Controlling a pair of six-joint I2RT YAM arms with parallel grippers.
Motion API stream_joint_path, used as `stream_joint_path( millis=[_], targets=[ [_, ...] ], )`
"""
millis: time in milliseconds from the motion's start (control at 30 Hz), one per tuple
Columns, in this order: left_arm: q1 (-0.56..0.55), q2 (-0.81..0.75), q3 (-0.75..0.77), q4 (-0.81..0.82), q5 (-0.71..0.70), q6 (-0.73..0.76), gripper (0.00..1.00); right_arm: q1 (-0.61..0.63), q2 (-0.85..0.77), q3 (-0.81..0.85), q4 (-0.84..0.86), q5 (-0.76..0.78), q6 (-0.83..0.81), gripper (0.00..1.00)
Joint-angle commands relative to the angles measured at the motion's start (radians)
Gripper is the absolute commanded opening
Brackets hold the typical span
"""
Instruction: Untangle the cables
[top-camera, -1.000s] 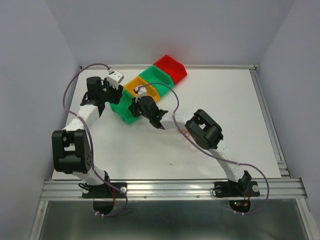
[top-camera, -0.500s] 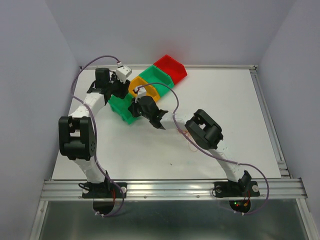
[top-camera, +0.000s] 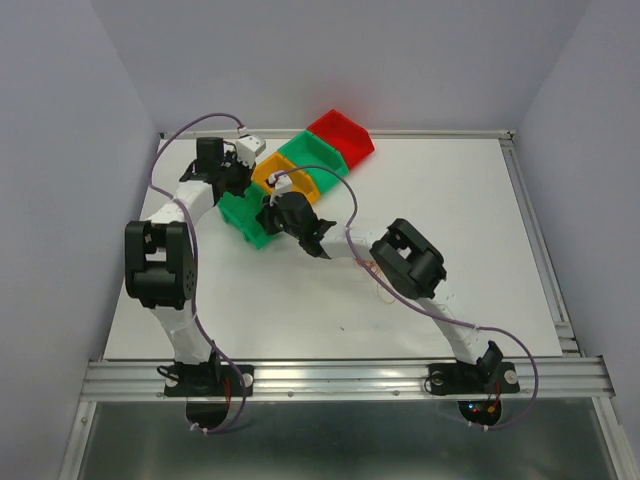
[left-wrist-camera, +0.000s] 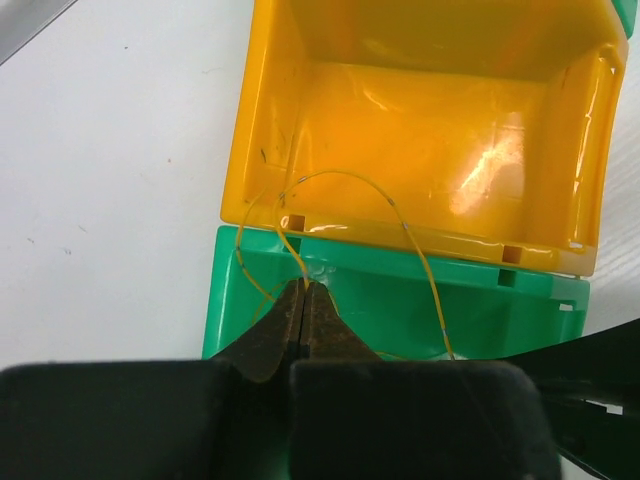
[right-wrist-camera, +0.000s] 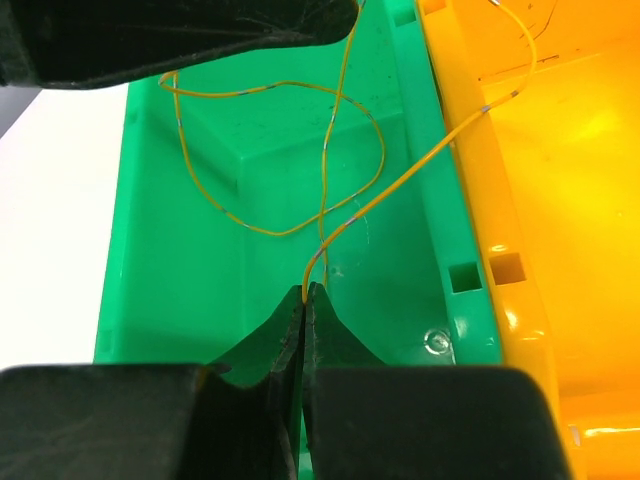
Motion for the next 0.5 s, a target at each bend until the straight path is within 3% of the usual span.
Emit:
stream_joint_path(
  millis=[0,467],
  targets=[
    [0.016,-0.097,-0.028,0.030,0.029,0.008,0.00,0.001,-0.015,0.005,0.053,-0.014,-0.022,0.00],
    [0.096,-0.369,-0.269,0.054,0.029,0.041,0.00,0.001,-0.027,-0.028,0.064,0.001,-0.008,0.01]
  ],
)
